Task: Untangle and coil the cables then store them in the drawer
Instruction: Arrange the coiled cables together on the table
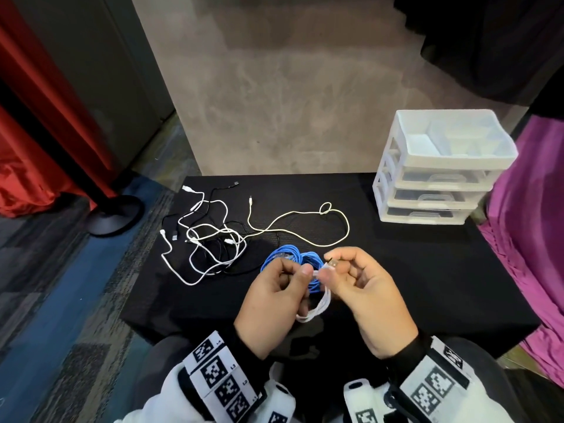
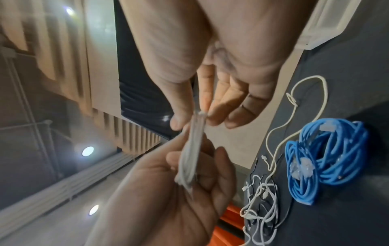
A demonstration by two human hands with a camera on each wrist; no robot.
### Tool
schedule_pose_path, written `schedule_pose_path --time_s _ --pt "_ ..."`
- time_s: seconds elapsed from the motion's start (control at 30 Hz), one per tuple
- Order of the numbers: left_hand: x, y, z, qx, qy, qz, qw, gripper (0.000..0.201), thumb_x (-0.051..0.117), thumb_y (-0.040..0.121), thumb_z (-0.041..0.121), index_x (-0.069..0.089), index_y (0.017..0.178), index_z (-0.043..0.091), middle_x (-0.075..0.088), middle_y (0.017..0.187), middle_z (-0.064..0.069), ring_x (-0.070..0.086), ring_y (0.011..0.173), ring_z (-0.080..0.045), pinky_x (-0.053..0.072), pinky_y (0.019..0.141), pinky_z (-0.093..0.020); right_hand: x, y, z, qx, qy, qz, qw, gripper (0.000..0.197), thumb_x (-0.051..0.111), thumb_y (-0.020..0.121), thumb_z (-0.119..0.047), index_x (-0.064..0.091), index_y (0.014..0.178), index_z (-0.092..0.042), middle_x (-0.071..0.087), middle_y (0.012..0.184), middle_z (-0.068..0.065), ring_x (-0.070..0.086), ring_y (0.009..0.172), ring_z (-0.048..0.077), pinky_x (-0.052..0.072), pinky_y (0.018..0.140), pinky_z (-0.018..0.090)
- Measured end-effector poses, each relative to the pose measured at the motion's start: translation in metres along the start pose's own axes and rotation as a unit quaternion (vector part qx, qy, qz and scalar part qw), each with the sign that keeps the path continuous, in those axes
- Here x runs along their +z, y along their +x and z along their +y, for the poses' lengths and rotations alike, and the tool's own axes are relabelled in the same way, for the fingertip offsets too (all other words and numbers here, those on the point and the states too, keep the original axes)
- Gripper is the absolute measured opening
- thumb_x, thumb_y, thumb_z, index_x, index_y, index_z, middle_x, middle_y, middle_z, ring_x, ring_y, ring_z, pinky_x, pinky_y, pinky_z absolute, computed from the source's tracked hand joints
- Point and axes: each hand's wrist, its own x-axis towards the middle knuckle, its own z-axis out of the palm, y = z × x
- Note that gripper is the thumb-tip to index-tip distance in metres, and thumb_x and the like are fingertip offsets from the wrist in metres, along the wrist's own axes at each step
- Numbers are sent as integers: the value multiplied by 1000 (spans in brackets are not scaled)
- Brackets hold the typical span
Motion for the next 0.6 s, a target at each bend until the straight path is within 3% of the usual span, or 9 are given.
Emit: schedule_pose_path --time_s 0.07,0.17,0.3,0.4,0.47,0.53,0.6 --pt "-4 0 -3 -10 -11 -10 1000 24 62 100 21 57 96 -2 56 64 -6 47 50 -18 42 50 -26 -4 2 3 12 -37 -25 999 33 86 76 -14 70 103 -3 65 82 12 56 77 24 50 77 34" --pt "-7 -2 -2 0 -39 -58 998 20 63 98 20 58 97 1 58 71 -6 51 53 -17 45 53 -25 -6 4 3 32 -50 -34 998 25 84 85 -20 72 93 0 64 81 17 56 75 25 48 75 38" --pt "-15 4 -10 44 -36 -94 994 17 65 94 18 60 99 3 64 74 -4 53 54 -14 47 55 -23 -4 7 0 129 114 -50 984 12 69 91 -9 69 90 3 68 80 19 68 70 24 61 69 36" --pt "-19 11 -23 48 -12 -91 995 12 65 96 17 63 98 5 64 74 -5 51 53 -14 45 54 -24 -12 11 15 171 136 -63 974 28 80 87 -16 69 102 5 69 90 23 69 82 31 63 78 39" --pt "-18 15 -35 20 -3 -89 996 11 65 97 15 64 99 4 65 74 -5 53 55 -16 47 56 -25 -17 14 26 183 120 -53 974 30 85 84 -18 69 101 1 68 89 20 66 81 29 61 77 38" --pt "-19 20 -48 -8 6 -82 997 13 64 98 18 66 101 5 68 81 -6 62 67 -18 54 68 -31 -20 20 35 174 74 -41 981 14 77 89 -11 69 96 -3 67 84 15 65 74 22 59 67 29" --pt "-25 28 -61 -30 32 -52 998 16 65 98 28 69 104 15 74 94 -6 68 87 -19 56 88 -41 -26 33 38 149 10 -22 989 7 72 92 -7 69 98 -5 61 83 16 61 69 16 54 60 23"
